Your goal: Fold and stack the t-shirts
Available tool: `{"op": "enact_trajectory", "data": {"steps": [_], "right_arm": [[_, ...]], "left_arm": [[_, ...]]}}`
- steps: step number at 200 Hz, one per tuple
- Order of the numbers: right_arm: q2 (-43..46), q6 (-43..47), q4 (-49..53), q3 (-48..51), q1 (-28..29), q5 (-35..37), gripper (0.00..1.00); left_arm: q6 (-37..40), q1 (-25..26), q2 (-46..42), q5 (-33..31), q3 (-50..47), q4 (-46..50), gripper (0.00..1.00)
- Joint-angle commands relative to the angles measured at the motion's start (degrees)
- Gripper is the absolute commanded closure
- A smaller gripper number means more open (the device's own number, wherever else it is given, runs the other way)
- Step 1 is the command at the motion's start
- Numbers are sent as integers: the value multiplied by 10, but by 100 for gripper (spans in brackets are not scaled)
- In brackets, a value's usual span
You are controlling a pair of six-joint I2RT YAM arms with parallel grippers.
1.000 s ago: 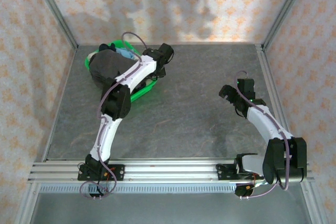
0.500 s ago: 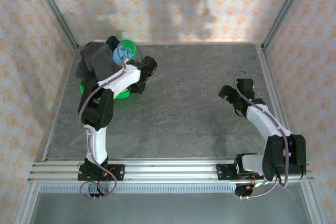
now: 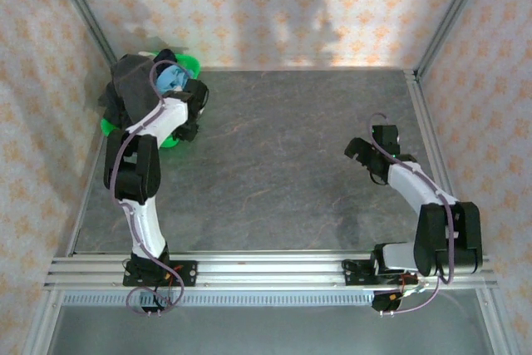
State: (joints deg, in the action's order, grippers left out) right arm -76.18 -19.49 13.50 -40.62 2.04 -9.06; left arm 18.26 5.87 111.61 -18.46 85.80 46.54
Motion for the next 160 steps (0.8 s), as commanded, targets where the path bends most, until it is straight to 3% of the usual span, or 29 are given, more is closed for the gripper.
{"op": "enact_trajectory", "data": {"steps": [1,28,91,98,107,122,160], "right_arm": [[-20,-4,-8,-28,-3,2,1],[-28,4,4,-35,-3,8,1],[-35,12,12,-41,-3,13,1],[-35,12,12,-41,-3,15,1],[-34,14,14,-42,-3,16,1],[-28,14,16,-44,-3,15,1],[-9,14,9,-42,0,3,1]], "left_arm": [[20,-37,-18,5,-28,-20,89],[34,-58,10,-19,-15,-24,95],[8,-97,37,-34,30,-14,94],[1,-96,38,-31,37,-7,87],[-14,-96,38,-17,51,7,70],[-35,-92,34,18,75,32,56],[-100,-60,-14,72,129,63,40]]}}
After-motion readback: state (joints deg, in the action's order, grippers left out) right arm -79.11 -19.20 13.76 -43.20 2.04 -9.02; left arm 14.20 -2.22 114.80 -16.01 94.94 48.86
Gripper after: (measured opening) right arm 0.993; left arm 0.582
